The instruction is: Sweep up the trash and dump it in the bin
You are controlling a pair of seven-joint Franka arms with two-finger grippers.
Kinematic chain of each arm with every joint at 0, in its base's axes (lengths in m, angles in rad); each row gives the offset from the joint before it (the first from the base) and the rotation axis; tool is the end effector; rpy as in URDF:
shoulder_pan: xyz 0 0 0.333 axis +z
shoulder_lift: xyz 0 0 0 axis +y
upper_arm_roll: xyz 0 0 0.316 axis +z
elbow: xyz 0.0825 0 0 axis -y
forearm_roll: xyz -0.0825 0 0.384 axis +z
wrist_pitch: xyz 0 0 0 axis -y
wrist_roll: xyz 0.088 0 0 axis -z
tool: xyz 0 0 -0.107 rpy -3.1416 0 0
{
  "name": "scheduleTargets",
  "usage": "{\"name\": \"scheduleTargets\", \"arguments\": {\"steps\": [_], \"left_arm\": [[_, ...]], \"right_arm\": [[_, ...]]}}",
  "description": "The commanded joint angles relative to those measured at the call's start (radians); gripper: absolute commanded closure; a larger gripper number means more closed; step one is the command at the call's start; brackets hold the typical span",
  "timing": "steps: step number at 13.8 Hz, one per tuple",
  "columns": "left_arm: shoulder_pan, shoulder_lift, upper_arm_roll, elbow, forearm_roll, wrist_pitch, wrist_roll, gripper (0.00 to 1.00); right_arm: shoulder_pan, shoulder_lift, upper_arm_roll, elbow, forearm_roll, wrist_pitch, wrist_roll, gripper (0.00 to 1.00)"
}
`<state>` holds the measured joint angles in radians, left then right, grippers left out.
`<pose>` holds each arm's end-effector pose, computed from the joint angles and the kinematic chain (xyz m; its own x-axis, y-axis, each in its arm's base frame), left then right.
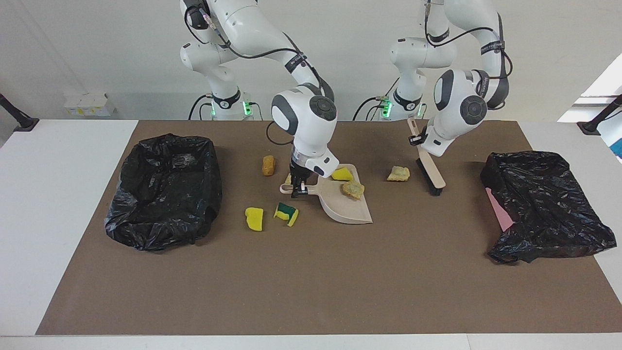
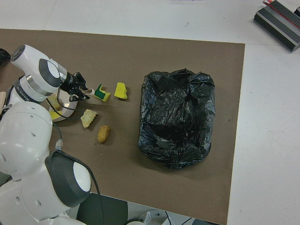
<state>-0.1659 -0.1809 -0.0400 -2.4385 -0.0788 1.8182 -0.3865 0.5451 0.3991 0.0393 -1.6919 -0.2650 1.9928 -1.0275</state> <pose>0.3979 -0.0895 0.3448 0.8826 0.2214 -0.4148 0.1925 -0.9750 -0.1108 0.5533 0.3438 0.3595 -0.1523 0.9592 -0.2380 0.9868 0.1609 0.0170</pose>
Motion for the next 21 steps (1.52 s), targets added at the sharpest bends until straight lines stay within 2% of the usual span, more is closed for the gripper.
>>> {"name": "scheduleTargets", "arguments": {"steps": [1, 3, 6, 10, 13, 15, 18, 19, 21], "left_arm": [[-0.110, -0.036, -0.001, -0.050, 0.007, 0.067, -0.103, 1.00], [-0.141, 0.023, -0.003, -0.047, -0.024, 0.169, -0.109, 1.00], [-0.191, 0.087, -0.006, 0.008, -0.123, 0.193, -0.085, 1.00], [-0.344, 0.110, -0.006, 0.044, -0.378, 0.240, -0.046, 1.00], [-0.443, 0.126, -0.006, 0.090, -0.467, 0.257, -0.020, 1.00], [-0.439, 0.129, -0.003, 0.101, -0.469, 0.241, 0.062, 1.00], [-0.408, 0.117, 0.008, 0.107, -0.435, 0.195, 0.051, 1.00], [-0.368, 0.107, 0.008, 0.110, -0.379, 0.167, 0.025, 1.00], [-0.360, 0.058, 0.006, 0.127, -0.290, 0.089, -0.075, 1.00]], "right_arm": [[-0.010, -0.031, 0.007, -0.045, -0.023, 0.024, -0.036, 1.00], [-0.010, -0.033, 0.005, -0.049, -0.023, 0.024, -0.034, 1.00], [-0.010, -0.033, 0.007, -0.049, -0.022, 0.024, -0.034, 1.00], [-0.010, -0.033, 0.007, -0.049, -0.022, 0.024, -0.034, 1.00], [-0.010, -0.033, 0.007, -0.049, -0.022, 0.024, -0.034, 1.00], [-0.010, -0.033, 0.007, -0.049, -0.022, 0.024, -0.034, 1.00], [-0.011, -0.031, 0.007, -0.048, -0.022, 0.034, -0.032, 1.00], [-0.014, -0.031, 0.007, -0.045, -0.020, 0.038, -0.032, 1.00], [-0.014, -0.029, 0.007, -0.038, -0.020, 0.035, -0.028, 1.00]]}}
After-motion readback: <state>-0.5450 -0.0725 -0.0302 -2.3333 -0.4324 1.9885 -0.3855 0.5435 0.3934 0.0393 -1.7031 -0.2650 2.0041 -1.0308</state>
